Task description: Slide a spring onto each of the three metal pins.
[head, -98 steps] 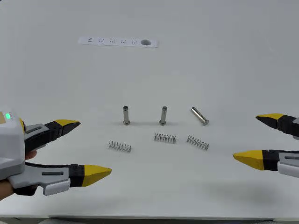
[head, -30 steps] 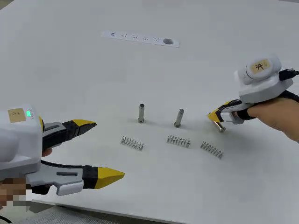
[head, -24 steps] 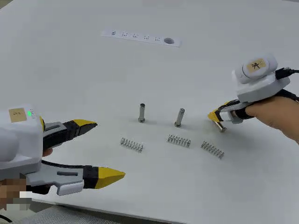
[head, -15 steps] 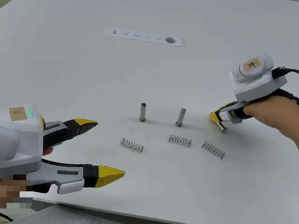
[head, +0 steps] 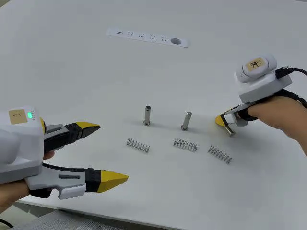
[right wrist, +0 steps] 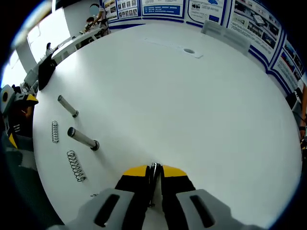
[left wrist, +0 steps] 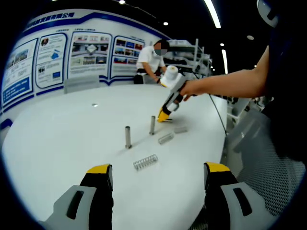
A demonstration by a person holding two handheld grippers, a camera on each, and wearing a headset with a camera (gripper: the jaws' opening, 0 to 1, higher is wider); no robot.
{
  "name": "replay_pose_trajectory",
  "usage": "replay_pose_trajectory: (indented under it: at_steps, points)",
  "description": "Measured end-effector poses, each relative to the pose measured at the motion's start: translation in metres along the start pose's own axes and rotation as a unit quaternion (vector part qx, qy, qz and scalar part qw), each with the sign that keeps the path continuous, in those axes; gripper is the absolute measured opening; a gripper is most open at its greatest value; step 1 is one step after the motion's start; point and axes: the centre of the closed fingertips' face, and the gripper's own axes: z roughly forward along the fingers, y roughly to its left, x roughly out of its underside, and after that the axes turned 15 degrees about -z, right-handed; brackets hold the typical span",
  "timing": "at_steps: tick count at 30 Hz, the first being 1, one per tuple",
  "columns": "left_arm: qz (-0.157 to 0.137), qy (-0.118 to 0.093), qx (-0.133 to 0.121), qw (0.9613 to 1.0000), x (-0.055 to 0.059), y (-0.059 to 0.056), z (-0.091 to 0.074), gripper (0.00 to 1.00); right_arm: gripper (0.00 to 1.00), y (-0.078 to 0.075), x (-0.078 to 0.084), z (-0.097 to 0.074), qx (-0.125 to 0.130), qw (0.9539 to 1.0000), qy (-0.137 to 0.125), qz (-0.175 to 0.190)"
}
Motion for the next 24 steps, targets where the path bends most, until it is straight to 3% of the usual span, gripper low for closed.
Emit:
replay_pose_trajectory:
  at_steps: [9,13,18,24]
  points:
    - [0.002,-0.001,0.002,1.0,-0.002,-0.001,0.001,0.79,0.09,0.0,0.001,0.0,0.0,0.9994,0.014,0.033]
    - [0.004,-0.004,0.003,1.0,-0.003,-0.002,0.001,0.79,0.08,-0.002,0.002,0.0,-0.002,0.9983,0.005,0.057]
    - [0.007,-0.006,0.003,1.0,-0.006,-0.004,0.0,0.78,0.08,-0.001,0.001,-0.001,0.001,0.998,0.001,0.063]
    - [0.013,-0.009,0.002,0.9999,-0.01,-0.003,-0.002,0.78,0.08,0.005,-0.003,-0.014,0.008,0.9985,-0.015,0.051]
